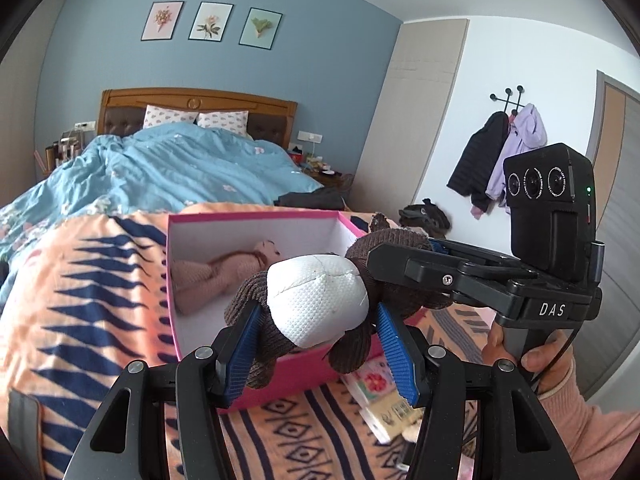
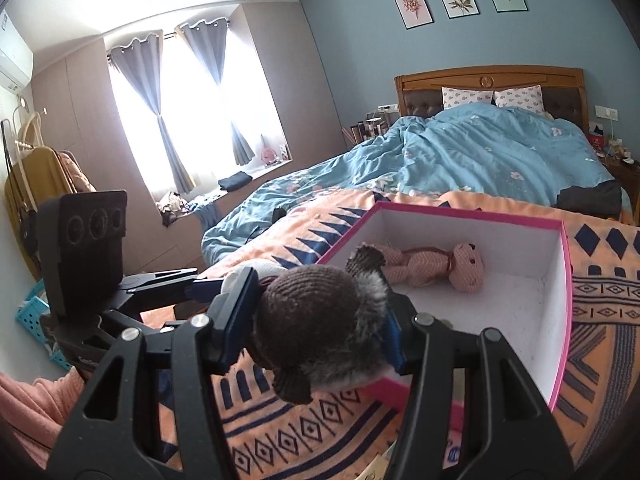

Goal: Organize objects
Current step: 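Carry the brown monkey into the magenta box and open the right gripper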

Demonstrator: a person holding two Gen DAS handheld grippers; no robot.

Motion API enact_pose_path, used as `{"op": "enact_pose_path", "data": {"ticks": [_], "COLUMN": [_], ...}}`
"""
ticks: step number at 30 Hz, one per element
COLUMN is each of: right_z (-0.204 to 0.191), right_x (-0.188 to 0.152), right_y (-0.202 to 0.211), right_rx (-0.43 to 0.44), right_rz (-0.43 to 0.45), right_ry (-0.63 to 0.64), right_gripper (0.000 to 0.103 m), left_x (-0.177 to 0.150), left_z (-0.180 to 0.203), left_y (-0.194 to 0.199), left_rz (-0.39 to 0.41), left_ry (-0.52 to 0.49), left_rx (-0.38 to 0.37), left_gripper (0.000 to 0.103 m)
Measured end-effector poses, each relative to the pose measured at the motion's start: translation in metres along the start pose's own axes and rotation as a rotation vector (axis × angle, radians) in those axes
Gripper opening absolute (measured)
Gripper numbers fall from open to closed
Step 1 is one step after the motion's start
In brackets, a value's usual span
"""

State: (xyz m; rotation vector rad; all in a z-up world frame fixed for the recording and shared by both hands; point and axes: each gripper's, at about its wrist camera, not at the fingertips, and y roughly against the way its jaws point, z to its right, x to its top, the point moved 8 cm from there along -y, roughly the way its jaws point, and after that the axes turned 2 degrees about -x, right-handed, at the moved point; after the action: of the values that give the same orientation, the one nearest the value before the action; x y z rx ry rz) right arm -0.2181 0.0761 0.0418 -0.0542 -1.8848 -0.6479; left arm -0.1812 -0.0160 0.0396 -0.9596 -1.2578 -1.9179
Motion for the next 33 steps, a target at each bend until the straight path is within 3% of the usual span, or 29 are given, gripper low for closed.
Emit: {"op": "enact_pose_path", "data": {"ticks": [11,23,27,29,33], "right_z": [0.029,0.062,0.073,0.079,0.086], "right_x": [0.019,0.006,-0.001,-0.006,-0.009], "right_y": [-0.038,-0.098,-0.116,-0.120,-0.116], "right_rx": [-0.008,-0.019,-0.038,-0.062,-0.096], "right_rz": [-0.050,-0.180,-0.231,-0.246,-0.243], "right_ry": [-0.017,-0.066,-0.109,-0.139,-0.161], "right_gripper": [0.058,0.058,0.066,0.075,0.076], "left_x": [0.012,-0.003,-0.010,-0.010,-0.010], "left_z": [-0.033,-0.074,-0.086,-0.087,-0.087], "left_y": [-0.037,-0.074,-0.081,-0.082,-0.080], "left_rz": [-0.028,-0.119,-0.138,-0.137,-0.125], "left_ry": [0.029,0.119,0.118,0.123,0.125], "left_rx": [0.030,0.072,0.162,0.177,0.184], "left_gripper": [0.058,0.058,0.058,0.058,0.058]}}
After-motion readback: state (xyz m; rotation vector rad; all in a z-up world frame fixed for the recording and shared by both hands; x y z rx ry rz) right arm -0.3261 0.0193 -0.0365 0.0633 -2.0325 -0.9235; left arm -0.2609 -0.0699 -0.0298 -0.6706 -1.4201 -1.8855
